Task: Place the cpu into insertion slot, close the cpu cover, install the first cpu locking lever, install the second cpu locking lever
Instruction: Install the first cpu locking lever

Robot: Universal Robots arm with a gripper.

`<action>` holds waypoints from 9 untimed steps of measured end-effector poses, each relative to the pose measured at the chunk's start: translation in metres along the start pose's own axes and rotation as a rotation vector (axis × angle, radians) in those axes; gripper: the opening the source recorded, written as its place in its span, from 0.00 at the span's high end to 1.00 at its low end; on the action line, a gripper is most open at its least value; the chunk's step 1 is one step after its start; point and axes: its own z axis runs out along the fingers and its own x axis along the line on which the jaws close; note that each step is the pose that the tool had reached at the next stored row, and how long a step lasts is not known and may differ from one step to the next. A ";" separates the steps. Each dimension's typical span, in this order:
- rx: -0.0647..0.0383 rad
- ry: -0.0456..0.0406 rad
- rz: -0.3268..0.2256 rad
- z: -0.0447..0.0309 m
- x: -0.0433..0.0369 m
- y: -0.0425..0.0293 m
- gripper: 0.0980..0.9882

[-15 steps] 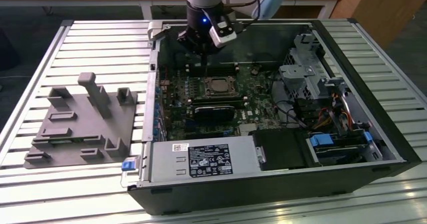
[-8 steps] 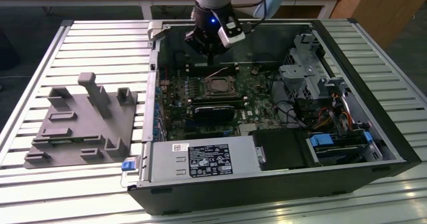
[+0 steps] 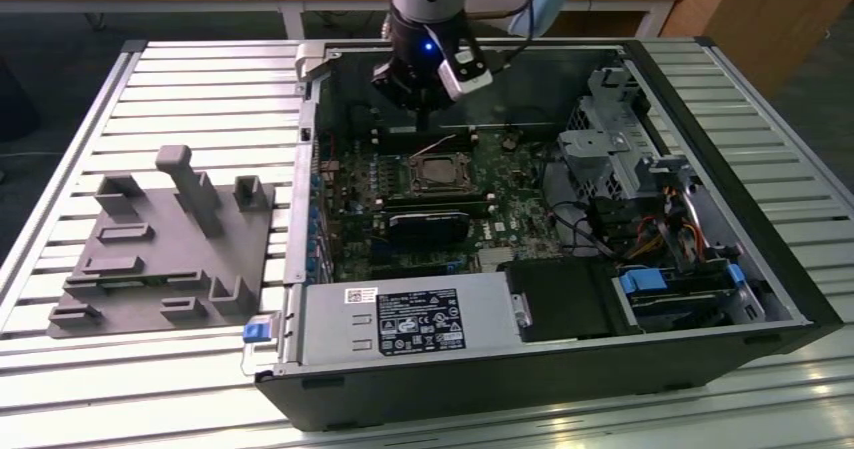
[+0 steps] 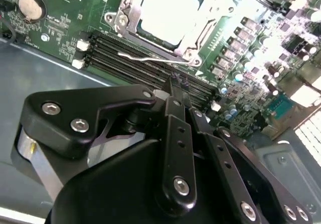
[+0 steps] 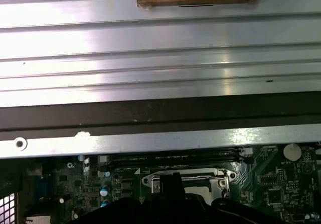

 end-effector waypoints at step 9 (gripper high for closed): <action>0.001 0.0046 -0.053 0.0087 -0.0030 -0.0006 0.99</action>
